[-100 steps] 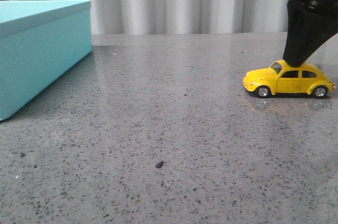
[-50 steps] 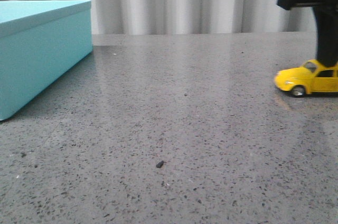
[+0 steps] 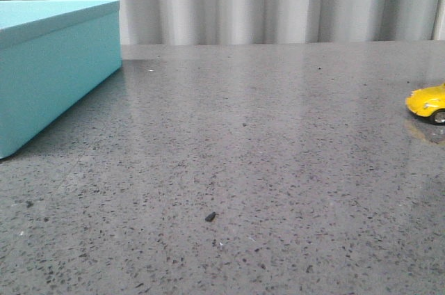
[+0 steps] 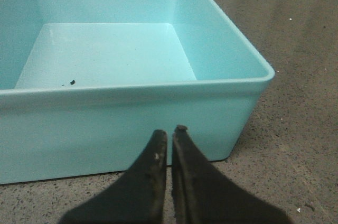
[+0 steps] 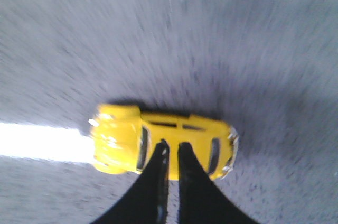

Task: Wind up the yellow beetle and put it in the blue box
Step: 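Push the car with the right gripper toward the blue box, then lower the left gripper over the car and grasp it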

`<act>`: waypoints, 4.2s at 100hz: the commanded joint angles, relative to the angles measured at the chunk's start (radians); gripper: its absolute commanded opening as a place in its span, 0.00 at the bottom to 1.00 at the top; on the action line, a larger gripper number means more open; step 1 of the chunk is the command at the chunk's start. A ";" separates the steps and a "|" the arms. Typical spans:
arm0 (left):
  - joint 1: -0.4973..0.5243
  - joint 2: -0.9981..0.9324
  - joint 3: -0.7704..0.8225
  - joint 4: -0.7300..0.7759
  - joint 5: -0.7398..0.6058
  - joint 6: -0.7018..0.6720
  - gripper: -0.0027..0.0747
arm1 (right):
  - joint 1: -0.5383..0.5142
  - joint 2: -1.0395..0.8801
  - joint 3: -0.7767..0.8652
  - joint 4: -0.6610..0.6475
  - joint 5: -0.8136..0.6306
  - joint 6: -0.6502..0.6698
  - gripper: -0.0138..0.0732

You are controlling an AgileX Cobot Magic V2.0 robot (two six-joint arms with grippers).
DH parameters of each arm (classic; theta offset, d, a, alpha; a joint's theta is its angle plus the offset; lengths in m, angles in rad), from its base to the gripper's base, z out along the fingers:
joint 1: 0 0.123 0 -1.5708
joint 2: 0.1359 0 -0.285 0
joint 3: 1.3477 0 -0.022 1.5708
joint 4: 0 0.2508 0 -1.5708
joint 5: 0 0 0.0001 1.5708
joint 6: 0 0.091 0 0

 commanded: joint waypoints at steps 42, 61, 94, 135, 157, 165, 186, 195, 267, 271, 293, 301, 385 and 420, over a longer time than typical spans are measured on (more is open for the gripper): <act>-0.009 0.018 -0.023 -0.024 -0.069 -0.003 0.01 | 0.171 -0.628 -0.117 0.000 -0.260 -0.037 0.11; -0.009 0.018 -0.023 -0.028 -0.069 -0.003 0.01 | 0.171 -0.812 0.071 -0.007 -0.388 -0.093 0.11; -0.009 0.061 -0.139 -0.032 -0.019 0.116 0.01 | 0.171 -0.912 0.207 -0.007 -0.458 -0.093 0.11; -0.114 0.362 -0.534 -0.057 0.138 0.436 0.39 | 0.171 -0.912 0.215 0.002 -0.478 -0.093 0.11; -0.284 0.580 -0.670 0.024 0.128 0.436 0.56 | 0.171 -0.912 0.249 0.022 -0.476 -0.093 0.11; -0.353 0.660 -0.727 0.110 0.161 0.436 0.56 | 0.171 -0.912 0.259 0.030 -0.473 -0.093 0.11; -0.491 0.884 -0.883 0.314 0.284 0.438 0.56 | 0.171 -0.912 0.287 0.051 -0.471 -0.093 0.11; -0.507 0.966 -0.932 0.330 0.299 0.437 0.56 | 0.171 -0.912 0.301 0.051 -0.471 -0.093 0.11; -0.505 1.259 -1.115 0.279 0.530 0.745 0.57 | 0.172 -0.912 0.332 0.072 -0.455 -0.093 0.11; -0.505 1.267 -1.115 0.270 0.531 0.801 0.57 | 0.172 -0.912 0.334 0.072 -0.455 -0.093 0.11; -0.495 1.303 -1.115 0.306 0.535 0.885 0.57 | 0.172 -0.912 0.373 0.072 -0.462 -0.093 0.11; -0.477 1.313 -1.115 0.306 0.535 0.885 0.62 | 0.172 -0.912 0.384 0.072 -0.469 -0.093 0.11; -0.397 1.434 -1.115 0.235 0.474 0.885 0.72 | 0.172 -0.910 0.388 0.074 -0.483 -0.093 0.11; -0.397 1.460 -1.113 0.233 0.455 0.885 0.71 | 0.172 -0.901 0.390 0.082 -0.485 -0.093 0.11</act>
